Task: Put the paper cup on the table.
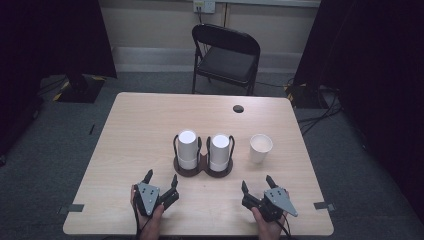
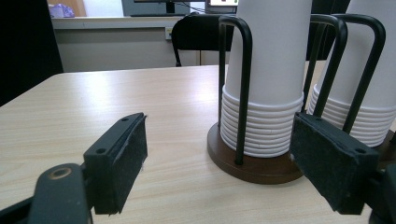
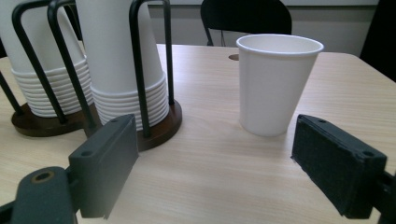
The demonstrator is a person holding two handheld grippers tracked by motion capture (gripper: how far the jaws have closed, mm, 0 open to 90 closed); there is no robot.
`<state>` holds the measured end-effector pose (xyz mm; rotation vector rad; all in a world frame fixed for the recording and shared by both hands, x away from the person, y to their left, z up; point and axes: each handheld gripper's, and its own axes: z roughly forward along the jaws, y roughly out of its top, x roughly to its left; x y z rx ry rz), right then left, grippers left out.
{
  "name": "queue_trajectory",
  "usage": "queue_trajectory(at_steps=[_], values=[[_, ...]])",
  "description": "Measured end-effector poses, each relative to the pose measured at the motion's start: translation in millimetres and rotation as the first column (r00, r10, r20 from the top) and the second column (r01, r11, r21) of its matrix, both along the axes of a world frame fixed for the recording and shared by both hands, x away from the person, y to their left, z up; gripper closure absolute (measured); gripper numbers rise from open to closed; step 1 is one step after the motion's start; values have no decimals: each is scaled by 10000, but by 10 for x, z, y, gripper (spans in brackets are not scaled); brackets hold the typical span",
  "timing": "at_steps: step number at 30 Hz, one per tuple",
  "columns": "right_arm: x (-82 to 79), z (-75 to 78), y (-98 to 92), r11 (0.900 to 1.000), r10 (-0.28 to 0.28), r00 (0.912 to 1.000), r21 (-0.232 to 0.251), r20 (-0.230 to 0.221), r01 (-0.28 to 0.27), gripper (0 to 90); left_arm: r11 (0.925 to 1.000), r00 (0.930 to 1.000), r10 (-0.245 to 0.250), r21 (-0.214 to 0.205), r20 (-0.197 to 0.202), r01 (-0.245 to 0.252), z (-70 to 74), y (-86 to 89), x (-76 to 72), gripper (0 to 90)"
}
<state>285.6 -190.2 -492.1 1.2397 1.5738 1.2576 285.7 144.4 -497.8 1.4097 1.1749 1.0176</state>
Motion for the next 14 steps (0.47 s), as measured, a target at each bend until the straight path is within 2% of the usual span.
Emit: queue_trajectory(at_steps=[5,10,14], values=[[-35,-23,5,9998,-197,9996,-21,211,198,137,10000,10000,57,-7,7,-57,-1,-1,-2,191],[-50,-30,58,9988,-164,9992,-466,357,180,137,10000,10000,60,-53,0,-60,-1,2,-3,192],[-33,-28,27,9996,-197,9996,-192,201,201,136,10000,10000,67,-51,-19,-67,0,3,1,191]])
